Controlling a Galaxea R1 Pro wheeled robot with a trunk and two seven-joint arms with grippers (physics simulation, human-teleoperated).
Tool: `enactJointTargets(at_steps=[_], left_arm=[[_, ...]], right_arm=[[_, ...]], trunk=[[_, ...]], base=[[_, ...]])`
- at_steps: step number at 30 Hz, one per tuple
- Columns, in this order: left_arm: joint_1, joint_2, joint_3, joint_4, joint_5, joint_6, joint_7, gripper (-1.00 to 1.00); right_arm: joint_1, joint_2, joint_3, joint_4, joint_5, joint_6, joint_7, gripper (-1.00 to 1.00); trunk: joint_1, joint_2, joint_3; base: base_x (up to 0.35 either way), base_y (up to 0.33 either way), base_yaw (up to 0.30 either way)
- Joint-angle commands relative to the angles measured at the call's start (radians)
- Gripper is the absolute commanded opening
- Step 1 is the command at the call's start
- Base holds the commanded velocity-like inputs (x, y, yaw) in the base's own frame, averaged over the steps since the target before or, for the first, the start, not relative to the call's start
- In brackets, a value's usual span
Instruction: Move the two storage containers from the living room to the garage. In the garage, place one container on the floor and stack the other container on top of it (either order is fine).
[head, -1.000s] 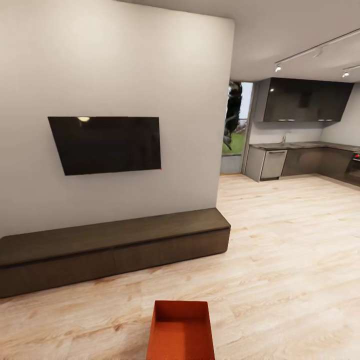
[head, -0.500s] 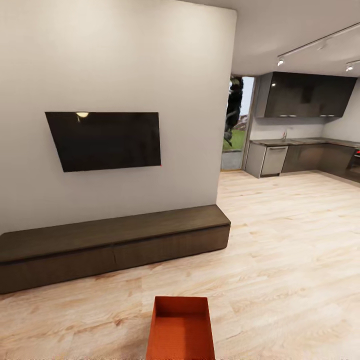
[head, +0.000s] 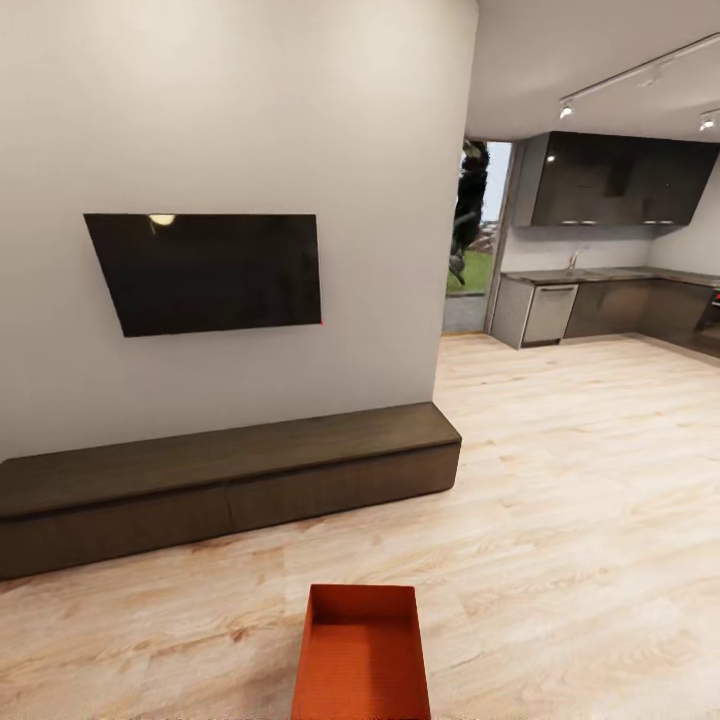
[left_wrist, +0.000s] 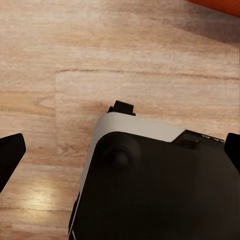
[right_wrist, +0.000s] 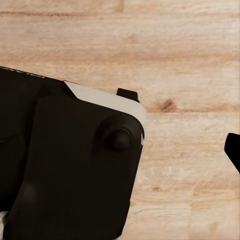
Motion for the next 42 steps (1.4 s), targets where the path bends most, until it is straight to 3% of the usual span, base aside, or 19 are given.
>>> enactJointTargets(at_steps=[1,42], left_arm=[[-0.001,0.000,-0.001,0.001,0.004,-0.004,0.002,1.00],[-0.001,0.001,-0.002,0.001,0.007,-0.005,0.002,1.00]], right_arm=[[-0.001,0.000,0.005,0.003,0.005,-0.004,-0.005,1.00],[-0.001,-0.001,0.005,0.003,0.006,0.000,0.003,1.00]], trunk=[[0.004,-0.008,-0.006],[0.161,-0.295,-0.201]], base=[[0.000,0.000,0.000],[0.000,0.000,0.000]])
